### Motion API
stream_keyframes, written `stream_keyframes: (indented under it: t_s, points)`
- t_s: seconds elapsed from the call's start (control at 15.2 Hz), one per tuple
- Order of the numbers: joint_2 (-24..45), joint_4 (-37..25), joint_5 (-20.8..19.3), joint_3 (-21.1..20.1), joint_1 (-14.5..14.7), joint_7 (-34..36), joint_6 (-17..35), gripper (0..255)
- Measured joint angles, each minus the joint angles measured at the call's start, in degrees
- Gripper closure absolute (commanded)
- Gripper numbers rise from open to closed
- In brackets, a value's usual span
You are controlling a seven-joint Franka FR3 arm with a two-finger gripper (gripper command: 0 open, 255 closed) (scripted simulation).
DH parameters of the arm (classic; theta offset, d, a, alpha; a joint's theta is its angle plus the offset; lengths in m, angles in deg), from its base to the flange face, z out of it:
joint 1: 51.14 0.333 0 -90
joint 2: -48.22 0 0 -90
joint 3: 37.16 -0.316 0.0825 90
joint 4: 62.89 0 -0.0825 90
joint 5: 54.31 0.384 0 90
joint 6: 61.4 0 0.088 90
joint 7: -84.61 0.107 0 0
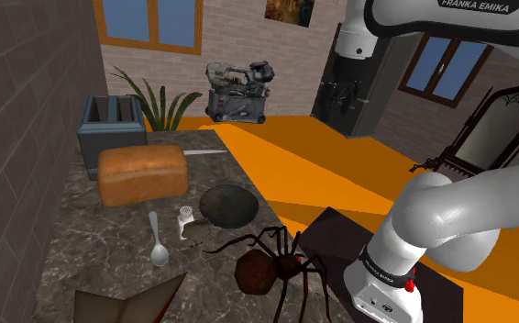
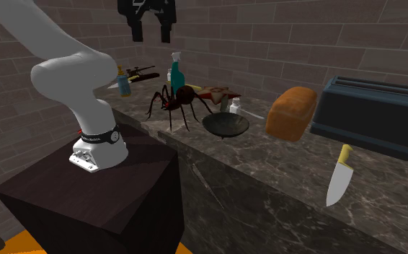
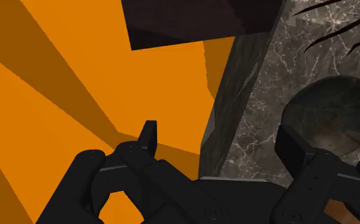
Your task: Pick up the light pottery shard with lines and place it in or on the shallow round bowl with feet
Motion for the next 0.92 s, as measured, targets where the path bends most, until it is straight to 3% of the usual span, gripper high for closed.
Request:
stream_keyframes:
  t_s: [0.2, 0.92]
  points:
    - [1.22, 0.55, 0.22, -0.28, 1.01, -1.07, 1.74, 0]
    - [14.90, 3.20, 2.52, -4.30, 9.80, -9.59, 18.05, 0]
